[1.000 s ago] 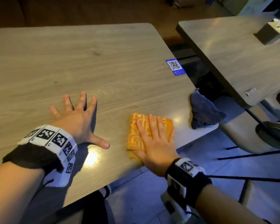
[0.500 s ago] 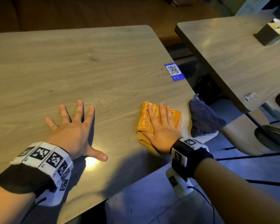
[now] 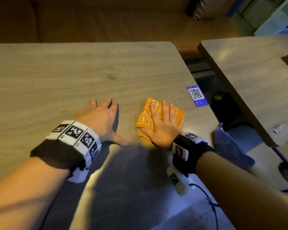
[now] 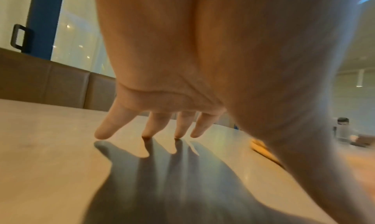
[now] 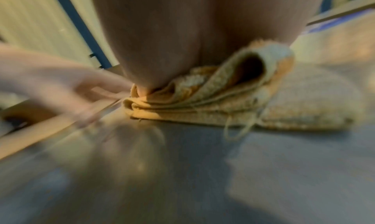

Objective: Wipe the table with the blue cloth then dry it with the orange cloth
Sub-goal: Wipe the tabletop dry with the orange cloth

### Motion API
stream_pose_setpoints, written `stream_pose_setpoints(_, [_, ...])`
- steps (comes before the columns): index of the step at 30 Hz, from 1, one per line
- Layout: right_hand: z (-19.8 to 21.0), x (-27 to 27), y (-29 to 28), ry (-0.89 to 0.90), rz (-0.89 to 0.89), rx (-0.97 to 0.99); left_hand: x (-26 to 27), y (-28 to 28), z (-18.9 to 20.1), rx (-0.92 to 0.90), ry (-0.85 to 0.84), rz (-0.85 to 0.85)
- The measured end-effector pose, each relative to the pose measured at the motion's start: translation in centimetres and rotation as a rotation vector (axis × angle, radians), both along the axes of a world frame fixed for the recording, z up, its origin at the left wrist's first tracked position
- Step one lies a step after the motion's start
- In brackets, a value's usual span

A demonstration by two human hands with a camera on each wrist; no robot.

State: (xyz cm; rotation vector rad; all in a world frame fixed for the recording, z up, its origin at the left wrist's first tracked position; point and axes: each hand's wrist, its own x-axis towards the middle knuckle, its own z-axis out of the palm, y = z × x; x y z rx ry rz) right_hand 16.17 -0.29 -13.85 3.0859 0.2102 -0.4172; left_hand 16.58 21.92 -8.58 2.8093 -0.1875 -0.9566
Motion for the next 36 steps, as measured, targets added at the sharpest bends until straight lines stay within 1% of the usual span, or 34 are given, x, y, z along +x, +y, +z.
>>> stream_pose_setpoints(2, [0.4,-2.3,-0.9,-0.047,0.126,0.008,3.0,0.4,0.0,0.004,0.013,0.033])
stream_pose_setpoints(3, [0.5,-3.2,-1.5,-0.067,0.155,0.014,4.1,0.6,-0.1,0.012,0.017,0.035])
stream_pose_setpoints(4, [0.7,-2.8,-1.8,-0.038,0.168,0.012,4.8,0.8,-0.2,0.024,0.028,0.028])
stream_pose_setpoints(6, [0.5,0.5,-1.3,0.063,0.126,0.025,5.7,0.6,-0.2,0.048,0.066,-0.004])
stream_pose_setpoints(7, [0.3,3.0,-0.4,0.069,0.095,0.034,6.1,0.3,-0.3,0.051,0.081,-0.013])
stream_pose_setpoints(9, [-0.1,8.0,1.7,0.011,0.034,0.077,6.5,-0.1,-0.4,0.040,0.099,-0.009])
stream_pose_setpoints(10, [-0.1,10.0,2.5,0.013,0.011,0.081,6.5,-0.1,-0.6,0.038,0.098,-0.006])
stream_pose_setpoints(11, [0.0,11.3,2.9,0.051,0.005,0.077,6.5,0.1,-0.8,0.038,0.091,-0.009])
stream_pose_setpoints(12, [0.2,11.5,3.0,0.100,0.010,0.080,6.4,0.2,-0.9,0.037,0.088,-0.012])
stream_pose_setpoints(14, [1.1,9.3,2.3,0.172,0.065,0.067,6.3,0.4,-1.1,0.022,0.088,-0.009])
stream_pose_setpoints(17, [2.0,5.4,0.9,0.183,0.179,0.047,6.3,0.4,-1.4,0.028,0.099,-0.012])
stream_pose_setpoints(19, [1.9,6.2,0.8,0.222,0.196,0.031,6.2,0.3,-1.2,0.028,0.125,-0.008])
stream_pose_setpoints(22, [1.8,10.8,2.3,0.262,0.203,0.040,6.0,0.3,-0.9,0.017,0.144,0.003])
stream_pose_setpoints(23, [1.3,12.6,3.0,0.242,0.203,0.057,5.9,0.3,-0.8,0.017,0.145,0.007])
stream_pose_setpoints(26, [0.1,17.4,5.2,0.090,0.222,0.074,6.2,-0.1,-0.6,0.000,0.132,0.029])
stream_pose_setpoints(27, [0.0,19.1,6.0,0.100,0.240,0.057,6.6,-0.4,-0.4,-0.011,0.118,0.048])
stream_pose_setpoints(28, [0.1,20.9,6.7,0.149,0.258,0.039,7.1,-0.8,-0.3,-0.019,0.109,0.073])
stream_pose_setpoints(29, [0.3,22.5,7.4,0.205,0.255,0.035,7.7,-1.3,-0.2,-0.026,0.107,0.102])
stream_pose_setpoints(31, [0.9,25.5,8.6,0.250,0.223,0.032,8.8,-2.6,-0.2,-0.033,0.119,0.152])
stream_pose_setpoints(33, [1.0,27.9,9.6,0.242,0.227,0.019,9.3,-3.8,-0.6,0.009,0.109,0.175])
stream_pose_setpoints(36, [1.8,30.2,10.5,0.196,0.283,-0.002,9.1,-4.7,-1.4,0.083,0.092,0.202])
